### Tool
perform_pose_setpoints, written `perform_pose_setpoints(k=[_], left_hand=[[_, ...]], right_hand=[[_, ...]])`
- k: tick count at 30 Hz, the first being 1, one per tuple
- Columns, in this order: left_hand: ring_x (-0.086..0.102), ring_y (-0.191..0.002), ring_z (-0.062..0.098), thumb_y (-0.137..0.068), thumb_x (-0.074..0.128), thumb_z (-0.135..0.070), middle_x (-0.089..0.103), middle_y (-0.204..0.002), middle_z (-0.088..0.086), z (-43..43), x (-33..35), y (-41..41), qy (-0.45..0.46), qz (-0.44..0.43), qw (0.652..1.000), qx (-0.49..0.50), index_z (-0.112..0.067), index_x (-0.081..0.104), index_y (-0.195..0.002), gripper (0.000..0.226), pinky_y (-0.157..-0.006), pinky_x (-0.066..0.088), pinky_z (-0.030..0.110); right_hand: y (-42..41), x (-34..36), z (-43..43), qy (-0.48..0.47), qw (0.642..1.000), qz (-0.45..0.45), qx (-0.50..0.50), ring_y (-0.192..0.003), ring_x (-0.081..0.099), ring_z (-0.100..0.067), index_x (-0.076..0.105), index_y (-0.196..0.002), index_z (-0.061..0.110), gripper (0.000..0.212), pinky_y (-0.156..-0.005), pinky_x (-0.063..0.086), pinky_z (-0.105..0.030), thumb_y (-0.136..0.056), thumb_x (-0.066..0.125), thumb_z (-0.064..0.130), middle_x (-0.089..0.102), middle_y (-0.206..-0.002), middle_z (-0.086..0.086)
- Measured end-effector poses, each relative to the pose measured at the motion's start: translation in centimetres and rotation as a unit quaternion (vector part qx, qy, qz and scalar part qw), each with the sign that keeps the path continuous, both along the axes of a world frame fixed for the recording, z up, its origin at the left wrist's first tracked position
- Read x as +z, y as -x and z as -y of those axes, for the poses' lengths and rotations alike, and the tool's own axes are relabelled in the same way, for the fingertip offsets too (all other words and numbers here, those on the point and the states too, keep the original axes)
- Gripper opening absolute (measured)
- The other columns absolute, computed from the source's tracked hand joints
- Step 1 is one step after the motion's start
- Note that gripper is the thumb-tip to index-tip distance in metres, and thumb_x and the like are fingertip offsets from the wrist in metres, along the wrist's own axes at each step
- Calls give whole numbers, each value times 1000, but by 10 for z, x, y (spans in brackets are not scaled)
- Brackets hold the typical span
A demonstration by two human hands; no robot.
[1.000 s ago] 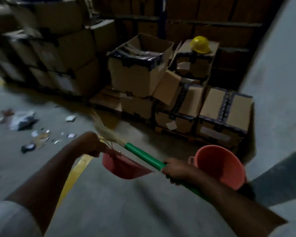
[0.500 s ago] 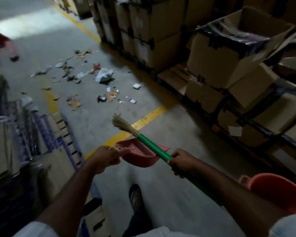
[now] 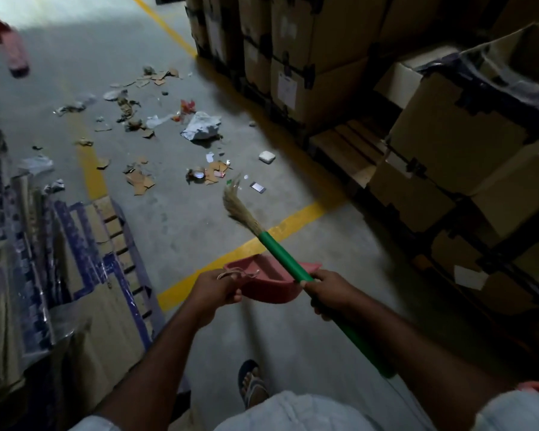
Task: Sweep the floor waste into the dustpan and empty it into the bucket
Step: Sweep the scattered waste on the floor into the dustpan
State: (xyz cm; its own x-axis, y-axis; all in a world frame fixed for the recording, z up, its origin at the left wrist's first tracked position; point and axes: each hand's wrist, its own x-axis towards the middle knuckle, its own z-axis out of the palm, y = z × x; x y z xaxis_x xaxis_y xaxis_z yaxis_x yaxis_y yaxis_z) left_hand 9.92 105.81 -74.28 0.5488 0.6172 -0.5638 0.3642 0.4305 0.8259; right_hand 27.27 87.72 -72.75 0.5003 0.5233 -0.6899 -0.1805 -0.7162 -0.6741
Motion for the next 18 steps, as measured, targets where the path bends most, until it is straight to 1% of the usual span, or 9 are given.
perform_pose_setpoints(k=[3, 5, 8, 9, 10, 12, 13, 16, 18], left_hand=[[55, -62, 22, -91, 64, -1, 60, -78, 19, -45, -1, -17, 1, -7, 1000, 30, 2, 71, -97, 9, -59, 56, 27], [57, -65, 21, -88, 68, -1, 62, -77, 16, -70, -1, -26, 27, -3, 998, 55, 0, 71, -95, 8, -65, 58, 28], [60, -72, 21, -84, 74, -4, 67, -79, 13, -102, -6, -45, 77, 9, 994, 75, -3, 71, -97, 13, -75, 59, 30], [61, -73, 20, -82, 76, -6, 68, -81, 12, -112, -11, -51, 86, 4, 993, 78, -3, 72, -98, 17, -78, 59, 31], [62, -74, 20, -82, 77, -6, 69, -82, 11, -123, -17, -58, 93, -3, 992, 81, -3, 72, -100, 19, -79, 58, 31], [63, -74, 20, -83, 75, -5, 70, -85, 12, -145, -27, -74, 99, -14, 991, 85, -1, 72, -103, 21, -77, 59, 30], [63, -74, 20, -83, 74, -4, 69, -86, 13, -157, -32, -85, 100, -21, 991, 87, 0, 71, -103, 20, -75, 59, 29], [58, -67, 17, -86, 72, -3, 65, -78, 10, -198, -45, -123, 81, -47, 990, 102, -3, 70, -95, 9, -62, 57, 23], [58, -64, 16, -88, 72, -8, 63, -72, 7, -229, -54, -150, 71, -67, 988, 120, -6, 70, -97, 9, -57, 57, 24]], right_hand=[[-11, -4, -49, -20, 1000, -3, -12, -46, 49, -19, 58, -117, 9, 22, -43, 38, -23, -98, 53, 18, 52, -68, -14], [-20, -6, -76, -25, 999, -17, -24, -48, 53, -20, 58, -115, 9, 20, -45, 42, -25, -97, 53, 16, 55, -69, -14], [-44, -14, -117, -18, 998, -62, -21, -59, 65, -28, 56, -112, 6, 19, -53, 53, -33, -93, 56, 11, 60, -78, -18], [-53, -18, -131, -10, 998, -66, -9, -59, 65, -29, 56, -108, 4, 17, -52, 52, -33, -91, 57, 8, 60, -80, -19], [-63, -23, -146, -3, 998, -59, 9, -55, 64, -27, 55, -102, 3, 13, -49, 50, -32, -89, 58, 6, 59, -78, -18], [-80, -33, -176, 12, 999, -24, 42, -41, 56, -21, 53, -93, 2, 9, -45, 42, -27, -85, 58, 4, 55, -67, -15], [-89, -39, -191, 18, 999, -11, 49, -38, 52, -20, 54, -95, 3, 10, -45, 40, -26, -85, 57, 3, 53, -65, -14], [-117, -62, -236, 24, 999, -26, 36, -42, 49, -20, 54, -105, 11, 19, -44, 37, -23, -87, 52, 5, 53, -69, -13], [-141, -78, -270, 11, 998, -57, 15, -43, 48, -19, 55, -110, 14, 23, -41, 37, -19, -89, 50, 7, 51, -69, -13]])
